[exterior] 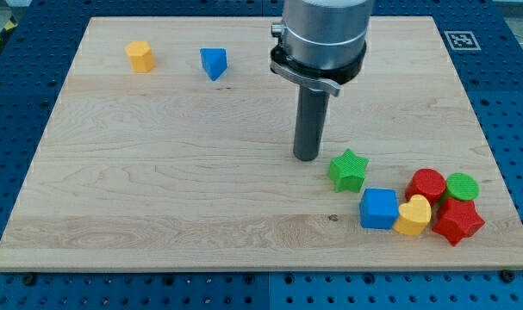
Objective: Move the green star to the top left side of the blue cube
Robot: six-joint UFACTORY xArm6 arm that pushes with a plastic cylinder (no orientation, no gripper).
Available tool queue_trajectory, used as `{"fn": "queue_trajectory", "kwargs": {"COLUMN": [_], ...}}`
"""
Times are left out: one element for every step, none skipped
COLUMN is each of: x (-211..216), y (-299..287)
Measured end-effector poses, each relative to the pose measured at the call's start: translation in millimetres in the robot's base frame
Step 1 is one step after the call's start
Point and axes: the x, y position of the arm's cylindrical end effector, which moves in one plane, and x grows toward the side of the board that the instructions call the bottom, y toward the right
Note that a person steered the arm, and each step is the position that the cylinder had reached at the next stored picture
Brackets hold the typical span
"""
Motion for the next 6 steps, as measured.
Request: {"fn": "queue_trajectory", "kwargs": {"x": [9.6,27.7,31.3,27.4,-9.0,-61.8], "y": [17.1,31.0,38.8,38.8,8.2,-51.0]}}
